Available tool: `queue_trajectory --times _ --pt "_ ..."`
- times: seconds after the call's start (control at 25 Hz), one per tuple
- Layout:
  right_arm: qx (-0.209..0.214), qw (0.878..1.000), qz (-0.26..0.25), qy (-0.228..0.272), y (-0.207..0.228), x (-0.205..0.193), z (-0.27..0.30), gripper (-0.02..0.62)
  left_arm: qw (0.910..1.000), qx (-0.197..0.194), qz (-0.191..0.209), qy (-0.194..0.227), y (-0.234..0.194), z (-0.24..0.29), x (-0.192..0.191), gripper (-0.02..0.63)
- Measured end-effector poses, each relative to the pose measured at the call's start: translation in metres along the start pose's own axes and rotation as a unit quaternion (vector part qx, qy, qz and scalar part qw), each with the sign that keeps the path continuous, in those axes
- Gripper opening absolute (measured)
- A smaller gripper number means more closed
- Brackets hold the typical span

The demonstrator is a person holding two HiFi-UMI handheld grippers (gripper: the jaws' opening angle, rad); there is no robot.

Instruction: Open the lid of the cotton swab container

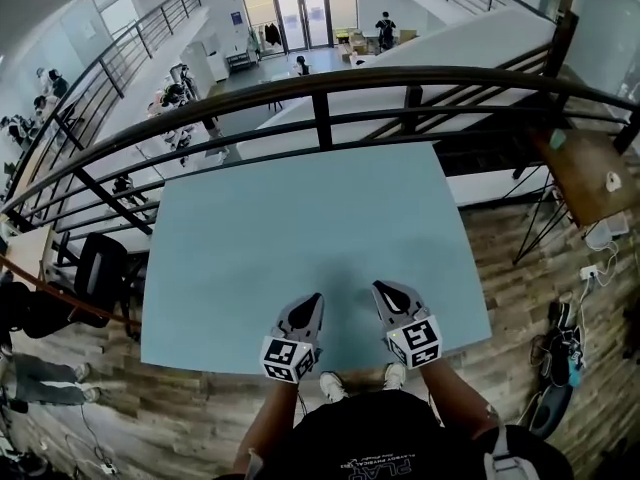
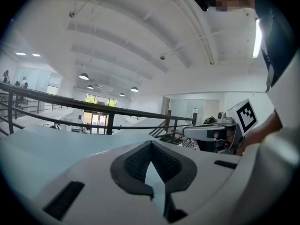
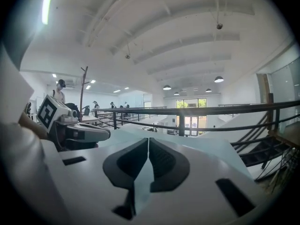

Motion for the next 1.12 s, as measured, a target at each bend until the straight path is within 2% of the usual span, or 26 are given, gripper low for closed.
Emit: queue_trajectory --times 0.24,0.72,0.92,1.12 --pt "-0.021 1.0 0.005 -0.012 0.005 -0.012 -0.016 0.02 0.9998 -0.009 -0.007 -0.015 0.012 -0.002 -0.013 0.012" --pt "-0.041 0.997 0.017 -0.056 0.021 -0.068 -0.053 0.024 0.9985 -0.021 -0.016 -0.047 0.034 0.016 -0.055 0.011" --pt "-0.042 0.995 0.013 -0.094 0.019 -0.096 -0.051 0.118 0.996 -0.028 -0.034 -0.078 0.036 0.022 -0.071 0.012" --pt "-0.048 0.989 0.006 -0.143 0.026 -0.128 -0.052 0.181 0.9935 -0.032 -0.043 -0.1 0.043 0.03 -0.087 0.012"
Point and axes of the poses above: the fingertips, and each gripper's own axes: z forward along the fingers, y to its right, x out of its top, the point moved 7 cm from there along -z, backward along the fingers, and after that the axes turned 9 degrees about -x, right-handed, at the moved point
